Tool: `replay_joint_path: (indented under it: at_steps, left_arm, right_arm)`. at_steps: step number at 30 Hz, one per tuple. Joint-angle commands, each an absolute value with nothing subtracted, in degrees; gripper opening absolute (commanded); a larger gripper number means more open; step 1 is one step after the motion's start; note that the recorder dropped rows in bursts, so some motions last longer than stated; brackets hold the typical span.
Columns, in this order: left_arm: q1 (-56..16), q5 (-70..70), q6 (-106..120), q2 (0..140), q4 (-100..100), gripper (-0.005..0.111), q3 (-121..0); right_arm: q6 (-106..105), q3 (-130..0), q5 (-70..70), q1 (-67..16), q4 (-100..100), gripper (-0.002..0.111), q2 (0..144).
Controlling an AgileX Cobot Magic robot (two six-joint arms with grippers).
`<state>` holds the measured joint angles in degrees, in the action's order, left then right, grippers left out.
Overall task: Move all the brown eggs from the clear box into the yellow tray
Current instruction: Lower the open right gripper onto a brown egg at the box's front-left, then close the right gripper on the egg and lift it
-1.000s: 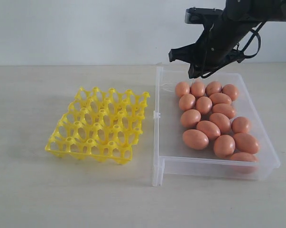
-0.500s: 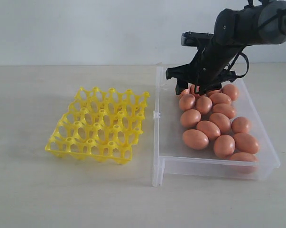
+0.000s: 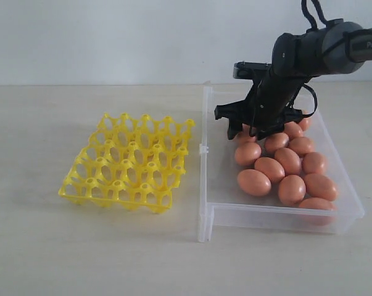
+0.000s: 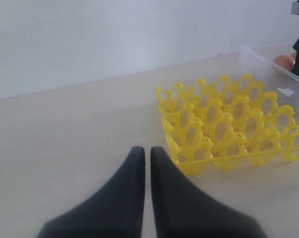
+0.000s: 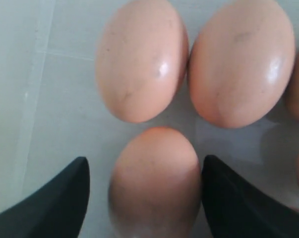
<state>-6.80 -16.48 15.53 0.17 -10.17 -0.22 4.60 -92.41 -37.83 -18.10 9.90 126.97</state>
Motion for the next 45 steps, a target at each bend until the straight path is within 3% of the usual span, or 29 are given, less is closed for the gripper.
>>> replay_joint_path:
  at_steps: [1, 9, 19, 37, 45]
  left_arm:
    - [-7.14, -16.25, 15.54, 0.00, -10.09, 0.004, 0.00]
    - [-7.14, -16.25, 15.54, 0.00, -10.09, 0.004, 0.00]
    - [-7.14, -16.25, 15.54, 0.00, -10.09, 0.004, 0.00]
    - [-7.14, -16.25, 15.54, 0.00, -10.09, 0.004, 0.00]
    - [-7.14, -16.25, 15.54, 0.00, -10.09, 0.004, 0.00]
  right_arm:
    - [4.45, -92.70, -36.49, -17.65, 9.57, 0.059, 127.37]
    - [3.62, -92.70, -34.70, -17.65, 6.50, 0.055, 127.37]
    - [-2.31, -92.70, -35.72, -17.65, 4.66, 0.001, 127.37]
    - [-3.36, -92.70, -28.83, -18.05, 6.65, 0.000, 119.37]
    - [-26.96, -92.70, -24.46, -24.05, 29.87, 0.000, 115.58]
